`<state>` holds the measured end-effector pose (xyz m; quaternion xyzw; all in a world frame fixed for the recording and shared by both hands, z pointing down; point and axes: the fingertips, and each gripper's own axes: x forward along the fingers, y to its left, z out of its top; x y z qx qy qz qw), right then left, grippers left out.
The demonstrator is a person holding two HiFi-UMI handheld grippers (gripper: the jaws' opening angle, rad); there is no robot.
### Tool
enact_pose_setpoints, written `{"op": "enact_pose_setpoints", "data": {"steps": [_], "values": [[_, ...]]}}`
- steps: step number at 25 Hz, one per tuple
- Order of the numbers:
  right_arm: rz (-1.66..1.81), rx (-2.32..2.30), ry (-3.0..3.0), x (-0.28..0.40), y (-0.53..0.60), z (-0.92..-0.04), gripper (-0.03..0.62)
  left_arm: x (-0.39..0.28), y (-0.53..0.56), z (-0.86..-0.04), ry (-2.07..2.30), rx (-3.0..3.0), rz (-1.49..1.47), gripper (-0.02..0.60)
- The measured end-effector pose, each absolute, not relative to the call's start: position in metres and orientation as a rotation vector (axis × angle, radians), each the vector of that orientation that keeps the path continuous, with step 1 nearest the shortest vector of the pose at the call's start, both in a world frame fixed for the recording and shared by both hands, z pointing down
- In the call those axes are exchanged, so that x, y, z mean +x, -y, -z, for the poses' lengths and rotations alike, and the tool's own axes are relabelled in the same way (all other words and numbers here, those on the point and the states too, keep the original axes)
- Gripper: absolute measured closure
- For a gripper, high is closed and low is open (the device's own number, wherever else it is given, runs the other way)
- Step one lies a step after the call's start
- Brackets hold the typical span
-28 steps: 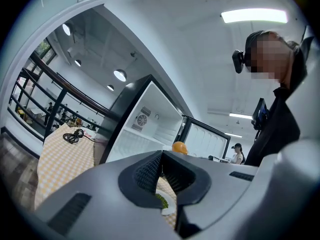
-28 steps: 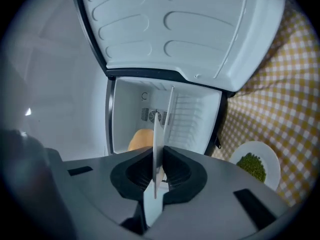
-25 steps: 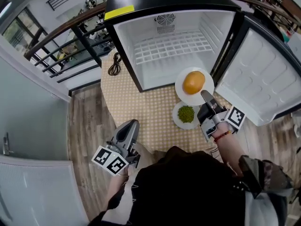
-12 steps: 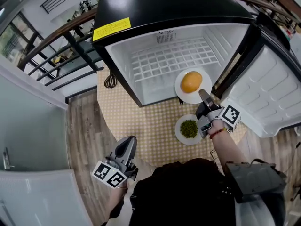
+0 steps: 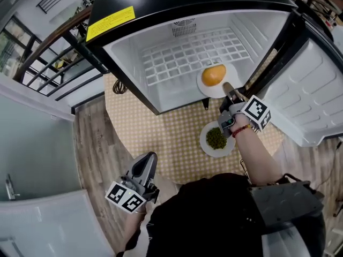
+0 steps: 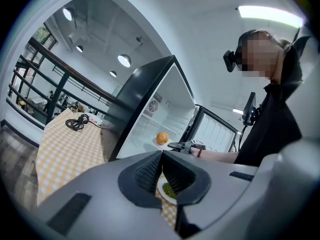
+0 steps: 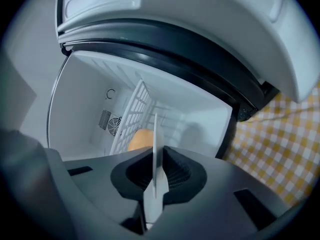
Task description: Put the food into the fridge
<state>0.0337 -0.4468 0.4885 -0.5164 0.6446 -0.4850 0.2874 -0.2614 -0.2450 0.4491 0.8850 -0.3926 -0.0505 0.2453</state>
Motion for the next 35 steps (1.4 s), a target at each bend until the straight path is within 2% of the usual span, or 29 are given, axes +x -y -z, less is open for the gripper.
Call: {"op": "enact_pose_setpoints", "data": {"steps": [16,35], "values": [[1.348,-1.485,-1.567,0.059,0.49,-0.518,0.562,-0.291,0.238,-0.465,1.121,2.348,0.128,0.569],[1.332,-1.699,-1.616,0.052,0.508,-0.526,0.563,-0.282,0.251,-0.476,1.127,2.311,0.186,0.569]]}}
